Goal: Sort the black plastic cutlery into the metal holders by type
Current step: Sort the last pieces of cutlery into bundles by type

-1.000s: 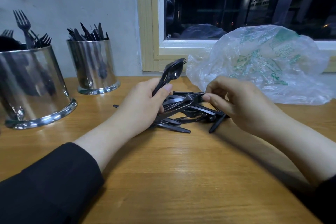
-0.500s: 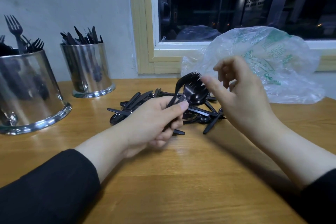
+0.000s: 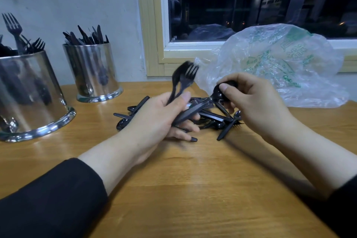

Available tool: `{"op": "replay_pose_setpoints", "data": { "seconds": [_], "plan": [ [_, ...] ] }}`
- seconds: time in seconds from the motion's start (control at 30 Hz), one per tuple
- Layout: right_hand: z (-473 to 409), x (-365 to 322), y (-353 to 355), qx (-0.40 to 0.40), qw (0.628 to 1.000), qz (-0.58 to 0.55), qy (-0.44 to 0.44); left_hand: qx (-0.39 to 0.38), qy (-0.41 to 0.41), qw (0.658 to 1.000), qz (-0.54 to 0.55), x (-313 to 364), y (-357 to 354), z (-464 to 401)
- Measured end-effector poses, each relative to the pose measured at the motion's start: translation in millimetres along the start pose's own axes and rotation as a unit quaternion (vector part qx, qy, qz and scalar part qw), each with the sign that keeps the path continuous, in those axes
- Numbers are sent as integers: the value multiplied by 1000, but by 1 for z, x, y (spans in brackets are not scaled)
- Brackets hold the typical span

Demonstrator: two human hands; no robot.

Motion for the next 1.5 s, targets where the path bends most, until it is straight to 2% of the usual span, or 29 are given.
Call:
{"op": "replay_pose_setpoints", "data": {
  "seconds": [0.1,0.17,0.27,0.4,0.53,0.7,0.8,0.9,0.97,1.03,1.13,1.2,1.27,1.37,1.5],
  "plan": [
    [-1,-2,9,34,999,-17,12,93,-44,993,-50,4,20,-5],
    [-1,-2,11,46,999,-20,18,129,-68,985,-92,10,30,-5],
    [-2,-2,12,50,998,-5,26,146,-97,977,-122,18,35,-3],
    [-1,-2,10,44,998,12,33,174,-88,976,-97,19,40,-2],
    [-1,-2,10,47,998,12,41,163,-75,979,-95,17,40,-5],
    [0,-1,9,47,997,12,54,108,-70,977,-172,15,30,-5],
    [0,-2,8,50,997,8,65,15,-39,985,-165,11,12,-3],
    [3,-6,6,43,996,13,76,-71,-38,970,-231,6,1,2],
    [3,-7,8,38,997,16,65,-66,-36,974,-214,2,1,1],
    [-5,-3,21,67,997,28,40,-39,-28,982,-180,1,6,-1],
    [-22,21,48,112,983,139,-31,-6,-19,987,-161,1,11,-2],
    [-32,46,56,94,959,249,-99,0,-16,988,-157,0,13,-2],
    [-37,69,53,51,937,311,-152,1,-14,987,-160,-1,12,-2],
    [-39,83,44,21,918,344,-194,-5,-13,984,-176,0,10,0],
    [-38,83,34,24,907,369,-201,-7,-13,983,-181,0,9,0]
  ]
}}
Point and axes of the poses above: each hand's wrist, its own z-axis away from the middle knuckle, its own y-axis out of the back of the hand, x = y × z, the point moved 6 cm from there along -z, towards the middle knuckle, and after that the axes turned 14 degrees about -y, right-handed, at the moved point
